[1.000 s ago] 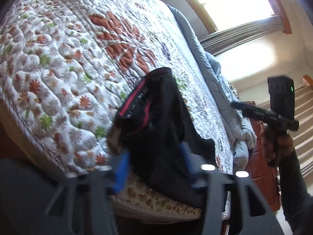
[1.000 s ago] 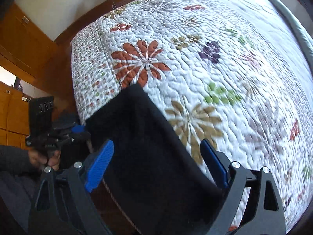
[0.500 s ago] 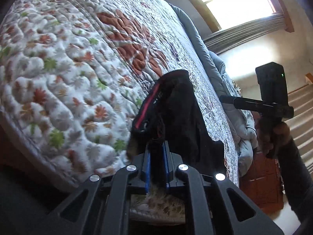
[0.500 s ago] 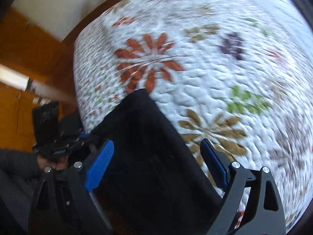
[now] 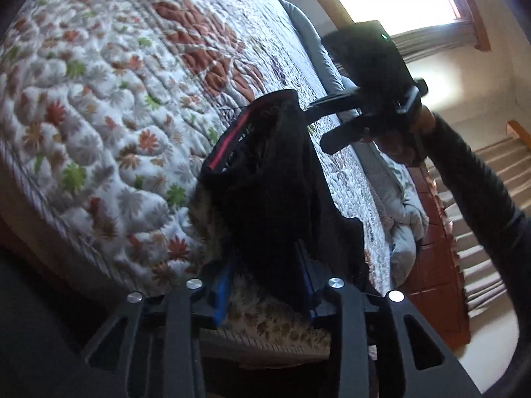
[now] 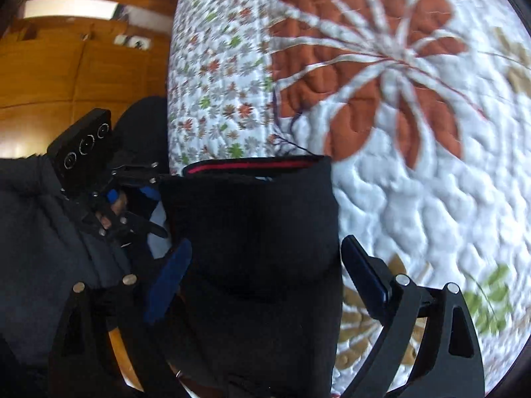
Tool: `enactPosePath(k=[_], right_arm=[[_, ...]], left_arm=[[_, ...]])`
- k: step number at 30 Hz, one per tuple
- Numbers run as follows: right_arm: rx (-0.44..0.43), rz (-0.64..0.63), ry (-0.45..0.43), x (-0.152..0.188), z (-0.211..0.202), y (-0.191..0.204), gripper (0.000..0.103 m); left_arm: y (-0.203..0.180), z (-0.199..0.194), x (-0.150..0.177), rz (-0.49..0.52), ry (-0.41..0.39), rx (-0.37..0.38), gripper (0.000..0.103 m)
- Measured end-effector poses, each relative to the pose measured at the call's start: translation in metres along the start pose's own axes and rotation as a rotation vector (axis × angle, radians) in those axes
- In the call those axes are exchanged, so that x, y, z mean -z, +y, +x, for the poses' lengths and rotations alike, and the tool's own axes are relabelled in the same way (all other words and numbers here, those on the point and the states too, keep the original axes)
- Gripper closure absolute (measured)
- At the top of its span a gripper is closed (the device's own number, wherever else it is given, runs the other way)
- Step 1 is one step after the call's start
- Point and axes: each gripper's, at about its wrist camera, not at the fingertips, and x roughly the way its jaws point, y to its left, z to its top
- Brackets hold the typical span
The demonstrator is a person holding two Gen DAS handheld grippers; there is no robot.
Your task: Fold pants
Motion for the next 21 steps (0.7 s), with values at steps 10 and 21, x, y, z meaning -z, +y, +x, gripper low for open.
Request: enactPosePath(k=[10,21], right_arm=[[-0.137,-0.014,-0.012,0.006,-0.014,-0.027,0.057],[-0.126,-0.033,0.025,-0.009,0.006,-0.028,0.049]], left_arm=[[-0.002,-0.018,0.000,0.002,-0.078,-0.024,0.035],[-0.003,-0.008,-0.001,0.004,-0.101,-0.034,0.017]])
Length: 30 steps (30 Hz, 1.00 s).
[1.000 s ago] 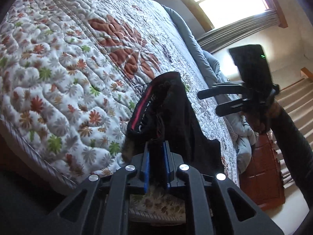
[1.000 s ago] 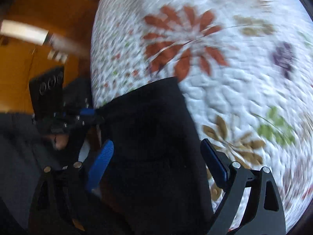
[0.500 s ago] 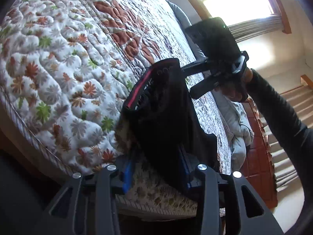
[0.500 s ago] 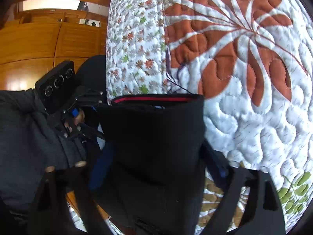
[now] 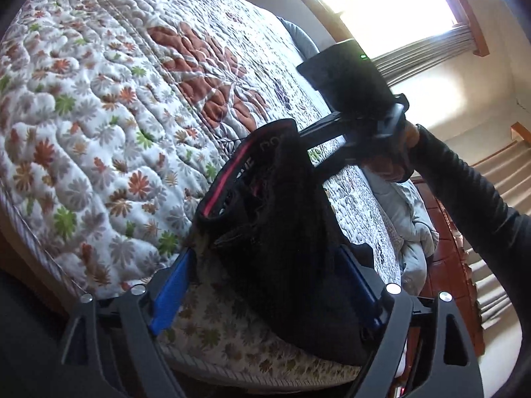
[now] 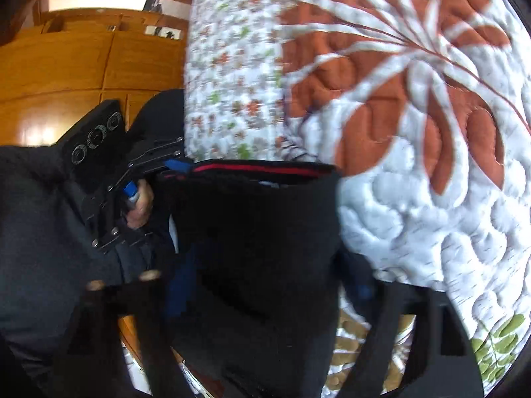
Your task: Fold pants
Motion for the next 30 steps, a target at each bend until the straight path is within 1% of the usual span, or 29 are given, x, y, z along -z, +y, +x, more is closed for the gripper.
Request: enactPosePath(k=[1,2,3,4,6,9,11,13,14,15,17,18,19,20,21,24,26,28,30], right_arm=[[-0.007,0.009,-0.007,0.000,-0.005,-0.003,0.065],[-0.049,0.006,-0.020,0.005,-0.014,-0.004,0.069],[-0.072,-0.006,-0.033,0.009,-0.020,0.000,0.071],[-0.087,-0.014,-0.040,0.012,-0.021,0.003,0.073],[-0.107,-0.011,-0.057,0.016,-0.025,0.004,0.073],[-0.115,-0.006,-0.074,0.022,-0.030,0.002,0.073],[-0.117,-0.007,-0.075,0.025,-0.039,-0.002,0.073],[-0.117,-0.009,-0.073,0.027,-0.044,-0.005,0.073],[-0.118,-0.011,-0.071,0.027,-0.046,-0.005,0.073],[-0.117,-0.012,-0.072,0.023,-0.034,-0.001,0.073],[-0.120,-0.013,-0.073,0.025,-0.034,0.001,0.073],[-0.119,-0.013,-0.074,0.026,-0.035,0.000,0.073],[-0.117,-0.012,-0.075,0.026,-0.036,0.000,0.073],[-0.115,-0.011,-0.075,0.026,-0.036,0.001,0.073],[-0.111,-0.011,-0.076,0.027,-0.036,0.002,0.073],[-0.088,-0.013,-0.079,0.028,-0.038,0.008,0.073],[-0.059,-0.010,-0.084,0.029,-0.040,0.015,0.073],[-0.011,-0.006,-0.095,0.033,-0.044,0.025,0.073],[0.046,-0.002,-0.107,0.037,-0.049,0.038,0.073]], left_arm=[[0.000,0.001,0.000,0.000,-0.001,0.001,0.017],[0.000,0.001,0.000,0.000,-0.002,0.001,0.017],[0.000,0.001,0.001,-0.001,-0.003,0.004,0.016],[0.000,0.001,0.000,-0.005,-0.007,0.010,0.015],[-0.001,0.005,-0.001,-0.007,-0.013,0.017,0.011],[-0.004,0.011,-0.003,0.006,-0.022,0.015,0.010],[-0.003,0.011,-0.003,0.003,-0.026,0.021,0.012],[-0.005,0.012,-0.006,0.014,-0.023,0.022,0.035],[-0.004,0.014,-0.008,0.021,-0.018,0.012,0.041],[-0.004,0.014,-0.009,0.018,-0.019,0.016,0.042],[-0.003,0.015,-0.011,0.009,-0.014,0.009,0.043],[-0.005,0.016,-0.011,0.022,-0.012,-0.013,0.045],[-0.006,0.016,-0.011,0.033,-0.010,-0.036,0.048],[-0.007,0.016,-0.011,0.043,-0.008,-0.064,0.054],[-0.007,0.016,-0.011,0.044,-0.010,-0.072,0.059],[-0.009,0.013,-0.012,0.049,-0.015,-0.077,0.068],[-0.015,0.010,-0.012,0.077,-0.025,-0.074,0.072],[-0.023,0.006,-0.013,0.102,-0.027,-0.089,0.075],[-0.031,0.004,-0.015,0.104,-0.022,-0.101,0.077]])
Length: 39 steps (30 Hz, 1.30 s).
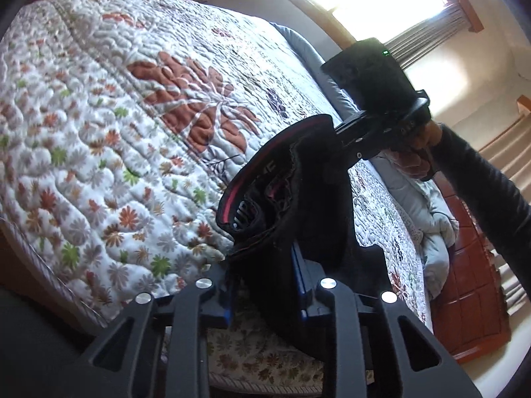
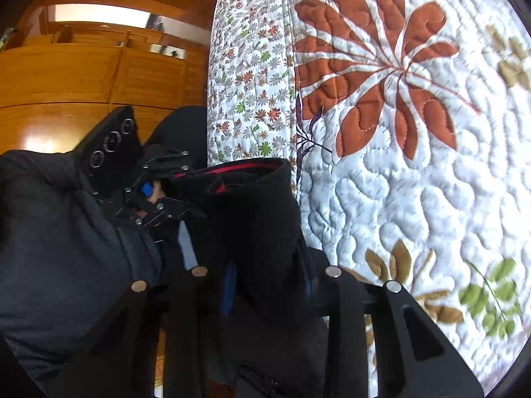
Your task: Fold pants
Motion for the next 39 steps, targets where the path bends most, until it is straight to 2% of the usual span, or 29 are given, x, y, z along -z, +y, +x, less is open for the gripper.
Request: enactPosePath(k=[6,11,18,23,29,39], right_arm=[[0.162,0.002,-0.054,0.025,-0.030,0.052,0.073],[0.284,0.009,-0.109,0.057,-0.059,0.099,0.073],[0.470,0.058,-0.200,0.122,-0.097,0.165,0.073],[0.584,0.104,-0.269,0.169,-0.107,0.205,0.073],[0.679,0.158,-0.328,0.216,-0.109,0.234,0.073],[0.755,0.232,-0.386,0.270,-0.104,0.253,0.073]], left_arm=[[-0.039,-0.023,-0.010,0.045,-0.001,0.007,0.080],[-0.091,-0.051,-0.013,0.142,-0.020,0.014,0.080],[-0.168,-0.080,-0.005,0.305,-0.047,0.053,0.081],[-0.215,-0.093,0.008,0.412,-0.049,0.077,0.081],[-0.255,-0.100,0.027,0.525,-0.045,0.098,0.081],[-0.306,-0.096,0.056,0.653,-0.014,0.123,0.082]])
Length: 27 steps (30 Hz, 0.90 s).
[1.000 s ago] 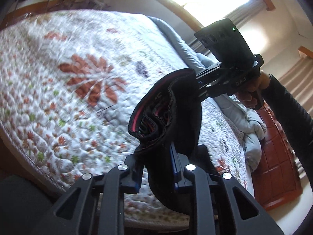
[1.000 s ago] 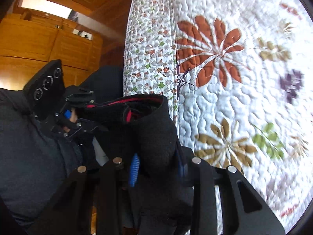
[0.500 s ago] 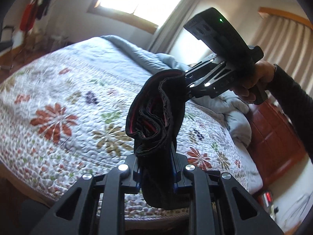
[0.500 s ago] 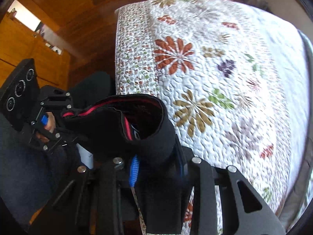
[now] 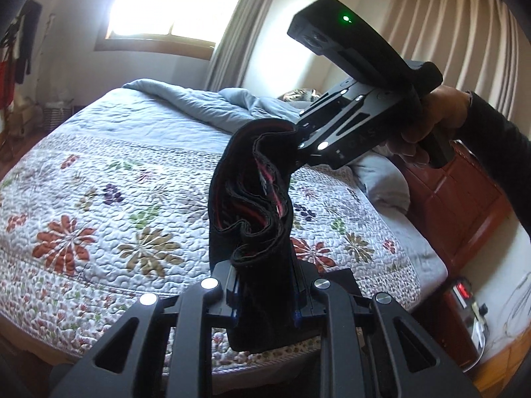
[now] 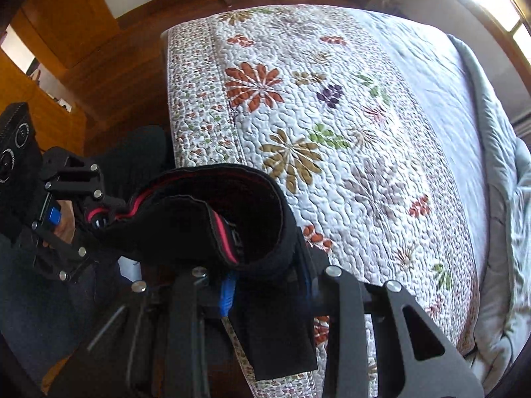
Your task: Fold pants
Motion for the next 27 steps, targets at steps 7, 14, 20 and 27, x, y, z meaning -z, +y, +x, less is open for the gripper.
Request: enactPosePath(k=[7,14,20,27], right_arm=[[0.035,0.034,-0.015,0.027,-0.010,-0.004,0.073],[0.054,0.072,-0.022,0.055,-0.015,-0.008,0.073],[0.062,0.113,-0.030,0.080,-0.018,-0.015,0.073],[0.067,0.155,-0.035,0.109,-0.016,-0.024,0.073]], left_arm=[[-0.027,0.009,-0.001,0.050,0.014,0.024,0.082],[-0.048,0.021,0.001,0.090,0.032,0.053,0.082],[-0.063,0.032,0.002,0.124,0.049,0.075,0.082],[-0.081,0.049,0.005,0.158,0.071,0.100,0.082]])
